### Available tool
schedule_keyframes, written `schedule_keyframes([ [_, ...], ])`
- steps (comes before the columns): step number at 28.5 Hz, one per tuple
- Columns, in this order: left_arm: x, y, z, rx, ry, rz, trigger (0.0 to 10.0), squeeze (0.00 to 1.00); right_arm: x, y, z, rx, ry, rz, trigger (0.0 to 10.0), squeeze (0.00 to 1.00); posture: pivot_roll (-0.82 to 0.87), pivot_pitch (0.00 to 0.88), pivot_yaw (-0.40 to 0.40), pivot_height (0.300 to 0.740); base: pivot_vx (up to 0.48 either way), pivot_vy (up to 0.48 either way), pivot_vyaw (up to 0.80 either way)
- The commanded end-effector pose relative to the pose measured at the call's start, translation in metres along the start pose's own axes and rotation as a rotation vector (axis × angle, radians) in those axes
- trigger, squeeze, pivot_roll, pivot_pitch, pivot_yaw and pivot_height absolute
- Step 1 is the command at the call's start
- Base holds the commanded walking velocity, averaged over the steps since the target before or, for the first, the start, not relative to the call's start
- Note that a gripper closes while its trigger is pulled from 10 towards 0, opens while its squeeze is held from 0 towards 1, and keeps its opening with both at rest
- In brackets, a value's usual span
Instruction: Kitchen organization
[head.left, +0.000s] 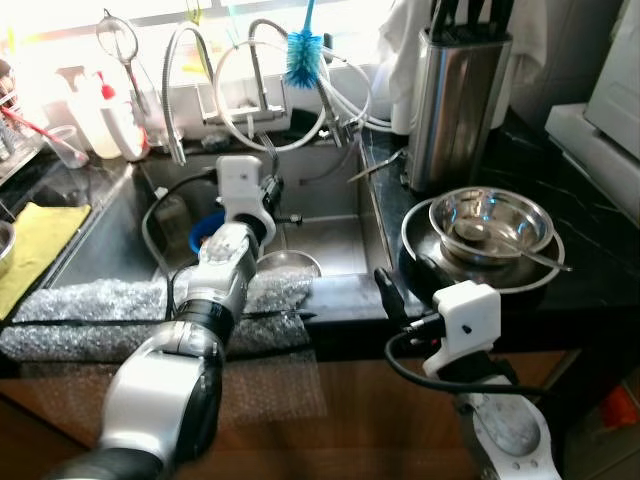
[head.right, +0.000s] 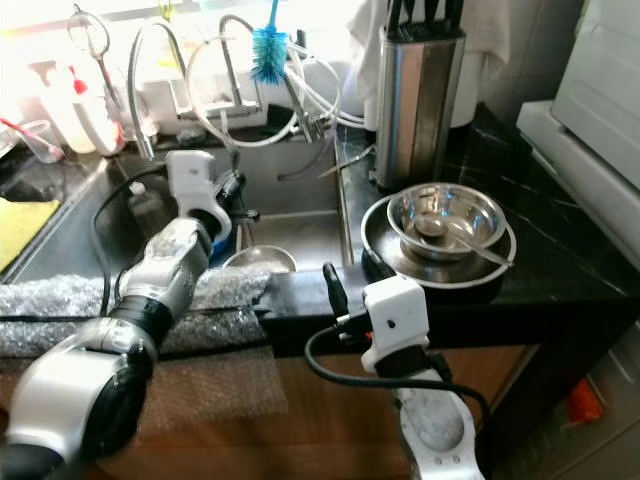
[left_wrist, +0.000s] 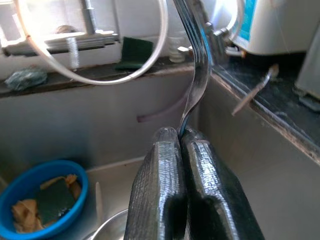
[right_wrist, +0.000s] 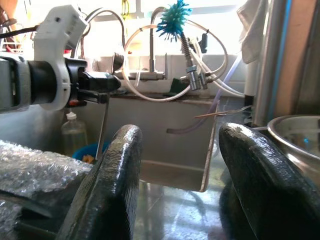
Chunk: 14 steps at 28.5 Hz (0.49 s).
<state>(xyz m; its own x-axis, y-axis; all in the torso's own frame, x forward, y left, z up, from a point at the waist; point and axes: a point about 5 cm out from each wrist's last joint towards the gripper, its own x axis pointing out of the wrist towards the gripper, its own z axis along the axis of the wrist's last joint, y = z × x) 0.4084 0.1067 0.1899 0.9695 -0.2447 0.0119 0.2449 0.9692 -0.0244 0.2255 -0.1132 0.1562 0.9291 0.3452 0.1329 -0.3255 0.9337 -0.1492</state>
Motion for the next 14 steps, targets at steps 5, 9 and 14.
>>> schedule_keyframes([
  [5,-0.002,-0.003,-0.016,0.072,0.095,-0.016,10.0,0.0,0.001,0.002,0.006,-0.011,-0.031,0.008,10.0,0.0,-0.25,0.0,0.152,0.74,0.0,0.0,0.0],
  [9,-0.002,-0.004,-0.021,0.085,0.12,-0.015,10.0,0.0,0.002,0.003,0.006,-0.012,-0.035,0.008,10.0,0.0,-0.25,0.0,0.151,0.74,0.0,0.0,0.0],
  [14,-0.007,0.003,-0.034,0.078,0.182,0.026,10.0,0.17,0.003,0.003,0.006,-0.017,-0.034,0.012,10.0,0.0,-0.25,0.0,0.151,0.74,0.0,0.0,0.0],
])
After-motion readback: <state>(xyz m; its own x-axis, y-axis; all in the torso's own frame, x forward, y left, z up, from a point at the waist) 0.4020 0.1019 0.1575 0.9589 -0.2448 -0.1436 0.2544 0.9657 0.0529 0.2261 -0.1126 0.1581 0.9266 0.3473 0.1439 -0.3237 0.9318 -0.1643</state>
